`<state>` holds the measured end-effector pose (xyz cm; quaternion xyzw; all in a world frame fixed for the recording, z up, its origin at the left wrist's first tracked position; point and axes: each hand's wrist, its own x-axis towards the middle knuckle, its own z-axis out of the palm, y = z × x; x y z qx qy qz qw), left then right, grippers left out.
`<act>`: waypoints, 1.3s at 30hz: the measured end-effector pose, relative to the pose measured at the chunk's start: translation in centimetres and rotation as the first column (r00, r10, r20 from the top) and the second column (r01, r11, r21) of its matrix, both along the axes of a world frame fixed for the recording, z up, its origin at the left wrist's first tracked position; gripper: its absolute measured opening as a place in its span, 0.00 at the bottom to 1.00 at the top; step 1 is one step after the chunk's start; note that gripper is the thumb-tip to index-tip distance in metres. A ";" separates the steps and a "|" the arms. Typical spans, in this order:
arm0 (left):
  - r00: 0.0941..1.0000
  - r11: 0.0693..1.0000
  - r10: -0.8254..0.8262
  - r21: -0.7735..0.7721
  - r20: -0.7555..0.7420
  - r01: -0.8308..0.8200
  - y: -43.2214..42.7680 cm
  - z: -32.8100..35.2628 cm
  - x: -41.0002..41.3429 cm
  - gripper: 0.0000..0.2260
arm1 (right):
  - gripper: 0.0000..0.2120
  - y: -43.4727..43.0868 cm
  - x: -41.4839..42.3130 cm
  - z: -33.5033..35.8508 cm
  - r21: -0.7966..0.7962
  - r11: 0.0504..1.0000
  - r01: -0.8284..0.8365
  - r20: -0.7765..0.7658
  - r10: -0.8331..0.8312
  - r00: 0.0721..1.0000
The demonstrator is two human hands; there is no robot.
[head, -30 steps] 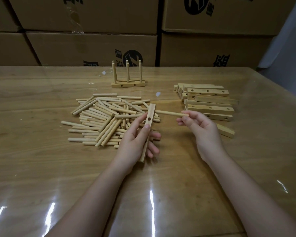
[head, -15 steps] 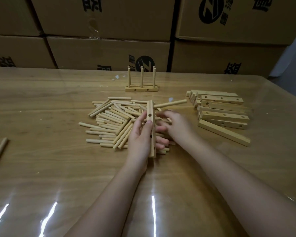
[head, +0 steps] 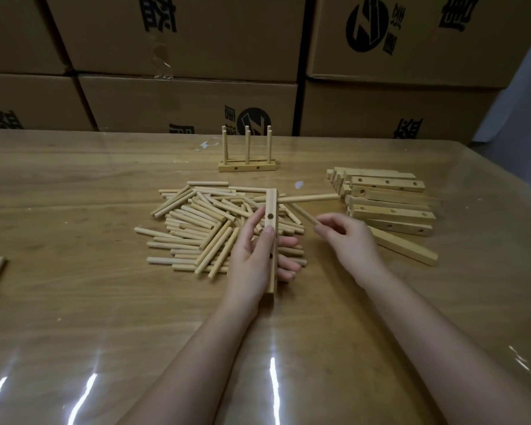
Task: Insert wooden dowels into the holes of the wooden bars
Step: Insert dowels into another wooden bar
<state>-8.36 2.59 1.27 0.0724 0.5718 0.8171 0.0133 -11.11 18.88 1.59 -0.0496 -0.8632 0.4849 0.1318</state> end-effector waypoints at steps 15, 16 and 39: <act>0.999 0.998 0.019 -0.061 0.031 -0.017 0.0 -0.5 -0.5 0.09 | 0.11 0.2 2.5 -1.6 -0.066 0.989 -0.136 -0.164 0.124 0.979; 0.999 0.998 0.018 -0.065 0.029 -0.016 0.0 -0.5 -0.5 0.09 | 0.11 0.2 2.5 -1.6 -0.048 0.987 -0.152 -0.171 0.142 0.975; 0.999 0.995 0.031 -0.093 0.028 -0.029 -0.2 -0.5 -0.3 0.12 | 0.13 -0.1 3.1 -0.9 0.049 0.959 -0.280 -0.240 0.284 0.929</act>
